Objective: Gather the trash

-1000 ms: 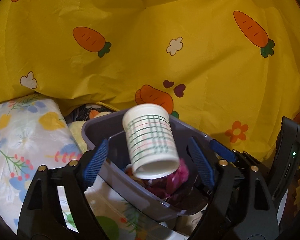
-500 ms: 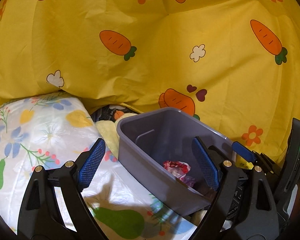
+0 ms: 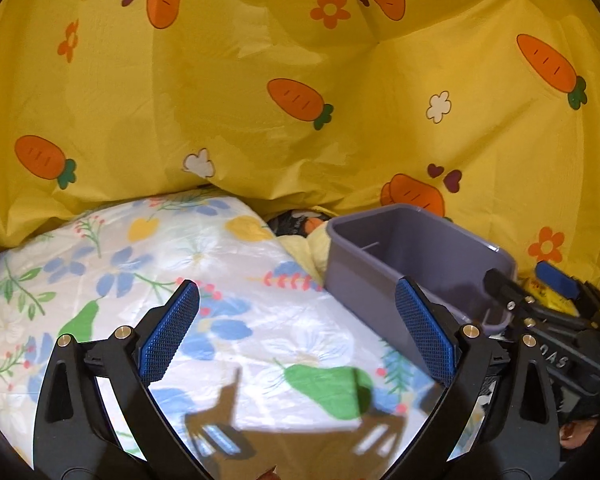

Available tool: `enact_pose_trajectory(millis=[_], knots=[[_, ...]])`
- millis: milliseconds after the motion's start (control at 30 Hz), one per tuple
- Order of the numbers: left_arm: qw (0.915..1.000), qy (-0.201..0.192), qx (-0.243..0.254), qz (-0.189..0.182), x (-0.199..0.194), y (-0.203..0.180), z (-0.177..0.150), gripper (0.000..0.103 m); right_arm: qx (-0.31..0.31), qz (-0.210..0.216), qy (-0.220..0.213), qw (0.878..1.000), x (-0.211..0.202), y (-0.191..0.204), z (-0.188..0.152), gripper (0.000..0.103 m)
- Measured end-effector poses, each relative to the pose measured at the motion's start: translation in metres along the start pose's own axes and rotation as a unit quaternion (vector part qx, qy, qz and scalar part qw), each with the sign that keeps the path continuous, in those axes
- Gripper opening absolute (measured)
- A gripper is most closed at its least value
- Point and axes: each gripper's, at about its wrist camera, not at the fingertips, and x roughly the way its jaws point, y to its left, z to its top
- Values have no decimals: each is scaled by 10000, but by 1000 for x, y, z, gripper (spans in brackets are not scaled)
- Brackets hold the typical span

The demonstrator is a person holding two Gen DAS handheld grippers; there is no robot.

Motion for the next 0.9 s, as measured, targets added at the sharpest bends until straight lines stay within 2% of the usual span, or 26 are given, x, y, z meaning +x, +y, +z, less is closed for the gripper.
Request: enact_pose_trajectory(millis=[133,200,400,633,900], knots=[[9994,-44,-31,338,-25,19,-19,97,-171,22,-91,9998,-19,17,-9,91],[9990,-68,-146,419,-39,31,-27,97,-229,45,-141,9996,-30,25,-15,97],[9959,-190,-368,806,-83,56,-52,97,-395,215,-305,9985,-63,50,-30,97],[9937,-240,-530,961,-124,74,-77,97,-432,524,-363,9970,-91,73,-50,97],[9907,-260,-655,1168,-150,87,-98,97,-457,702,-408,9956,-112,93,-69,97]])
